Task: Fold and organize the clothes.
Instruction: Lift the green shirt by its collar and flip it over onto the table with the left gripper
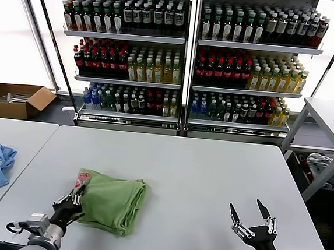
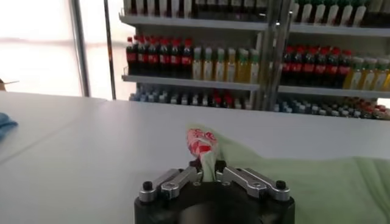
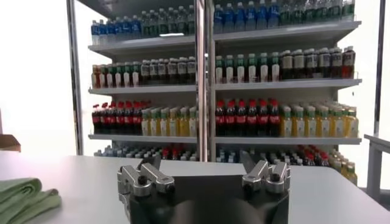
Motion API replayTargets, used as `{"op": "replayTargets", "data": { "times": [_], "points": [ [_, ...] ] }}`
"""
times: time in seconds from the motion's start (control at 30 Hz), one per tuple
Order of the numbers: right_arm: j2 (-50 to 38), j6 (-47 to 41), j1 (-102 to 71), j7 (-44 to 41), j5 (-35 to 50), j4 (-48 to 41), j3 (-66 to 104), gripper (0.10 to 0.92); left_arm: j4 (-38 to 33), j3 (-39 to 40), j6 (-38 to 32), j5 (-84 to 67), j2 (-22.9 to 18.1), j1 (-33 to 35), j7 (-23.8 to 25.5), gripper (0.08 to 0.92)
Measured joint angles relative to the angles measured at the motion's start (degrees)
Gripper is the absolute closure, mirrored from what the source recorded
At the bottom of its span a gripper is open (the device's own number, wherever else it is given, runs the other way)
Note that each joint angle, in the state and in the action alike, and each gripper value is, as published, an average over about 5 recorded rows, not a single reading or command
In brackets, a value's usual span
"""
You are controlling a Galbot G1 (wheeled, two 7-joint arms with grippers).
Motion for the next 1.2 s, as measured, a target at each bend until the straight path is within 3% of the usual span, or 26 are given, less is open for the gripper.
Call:
{"op": "replayTargets", "data": {
  "times": [0.43,0.6,0.73,0.93,1.2],
  "points": [
    [-0.31,0.02,1.67,0.03,0.20,-0.27,-1.09,0.203,-0.69,-18.99,-1.39,3.28,5.98,2.72,2.13,0.848],
    [0.07,0.23,1.43,-0.06,-0.02,-0.05,-1.19,0.203,-0.48,-22.08,-3.27,8.23,6.71,2.95,3.93,0.848],
    [0.27,0.40,1.04,-0.09,-0.12,0.22,-0.94,0.203,1.73,-19.10,-5.99,14.59,5.59,2.26,4.28,0.848],
    [0.25,0.46,0.32,-0.08,-0.11,0.45,-0.19,0.203,5.73,-9.40,-10.25,25.50,0.81,1.34,4.25,0.848],
    [0.16,0.09,0.88,-0.09,-0.22,0.43,-0.46,0.203,5.40,0.29,-11.31,32.48,-3.12,-0.22,3.91,0.848]
  ]
}}
